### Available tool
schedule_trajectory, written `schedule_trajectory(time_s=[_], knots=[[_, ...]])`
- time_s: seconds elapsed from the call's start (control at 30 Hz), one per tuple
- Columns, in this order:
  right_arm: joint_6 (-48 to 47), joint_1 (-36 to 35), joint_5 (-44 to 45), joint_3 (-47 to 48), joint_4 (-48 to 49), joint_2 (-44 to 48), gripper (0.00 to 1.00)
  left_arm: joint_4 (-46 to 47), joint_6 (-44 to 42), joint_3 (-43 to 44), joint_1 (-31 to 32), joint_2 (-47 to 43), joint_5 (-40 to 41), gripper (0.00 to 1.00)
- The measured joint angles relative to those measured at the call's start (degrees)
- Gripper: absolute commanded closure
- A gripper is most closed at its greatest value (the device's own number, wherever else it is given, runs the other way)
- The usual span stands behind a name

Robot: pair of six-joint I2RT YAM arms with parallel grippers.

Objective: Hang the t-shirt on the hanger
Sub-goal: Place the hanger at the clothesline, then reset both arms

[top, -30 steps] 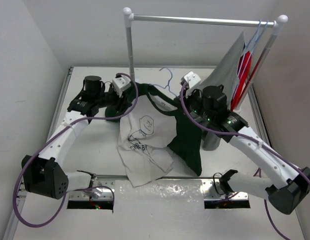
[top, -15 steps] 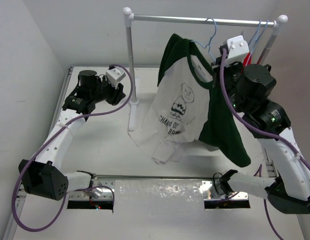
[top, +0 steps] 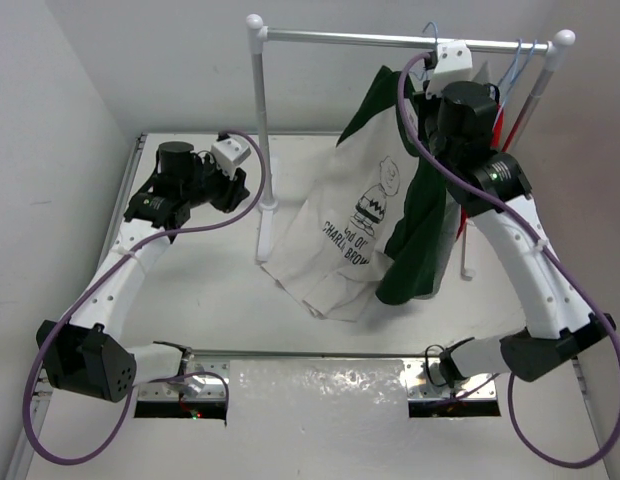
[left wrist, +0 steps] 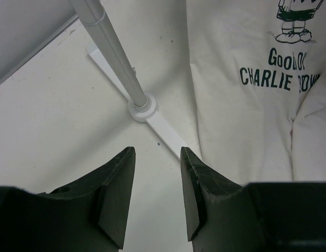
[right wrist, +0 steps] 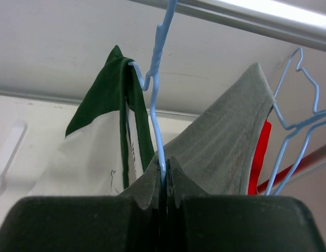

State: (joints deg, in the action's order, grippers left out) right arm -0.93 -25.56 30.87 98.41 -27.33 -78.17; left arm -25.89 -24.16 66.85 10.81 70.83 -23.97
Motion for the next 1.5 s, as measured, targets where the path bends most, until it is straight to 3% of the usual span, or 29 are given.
schedule_trajectory(time_s=[0.4, 0.43, 0.53, 0.73, 0.83, 0.97, 1.07, 1.23, 1.33, 1.5], knots=[[7.19, 7.78, -1.90, 2.01, 1.95, -6.54, 0.97, -0.11, -1.07, -2.25, 0.00, -0.52, 0.44, 0.63], [7.52, 7.82, -2.03, 1.25, 2.38, -6.36, 0.88, -0.09, -1.09, -2.49, 0.00, -0.52, 0.59, 0.63], [8.81, 7.98, -3.58, -4.61, 5.90, -3.89, 0.45, -0.09, -1.27, -3.13, -0.04, -0.52, 1.03, 0.63], [9.84, 8.20, -11.32, -12.79, 6.32, 3.87, 0.24, -0.09, -1.53, -3.21, -0.11, -0.50, 1.49, 0.63], [10.43, 8.00, -16.63, -15.02, 6.99, 9.60, 0.02, 0.50, -1.49, -3.78, -0.72, -0.50, 1.49, 0.64], [10.43, 7.41, -25.57, -26.23, 14.67, 22.93, 0.01, 2.34, -0.92, -7.21, -2.56, -0.48, 2.89, 0.64], [11.13, 7.41, -39.06, -36.09, 22.62, 32.50, 0.01, 3.93, -0.48, -10.56, -3.58, -0.33, 5.68, 0.66], [14.71, 6.49, -62.10, -45.35, 39.56, 31.91, 0.01, 4.42, -0.37, -12.76, -5.53, 0.33, 6.56, 0.68], [15.17, 4.87, -63.95, -54.75, 44.33, 27.50, 0.01, 5.62, -0.02, -13.09, -7.45, 0.33, 7.06, 0.69], [11.17, -4.22, -51.23, -63.54, 37.99, 16.92, 0.01, 7.96, 0.68, -15.23, -12.11, 0.31, 6.99, 0.70]])
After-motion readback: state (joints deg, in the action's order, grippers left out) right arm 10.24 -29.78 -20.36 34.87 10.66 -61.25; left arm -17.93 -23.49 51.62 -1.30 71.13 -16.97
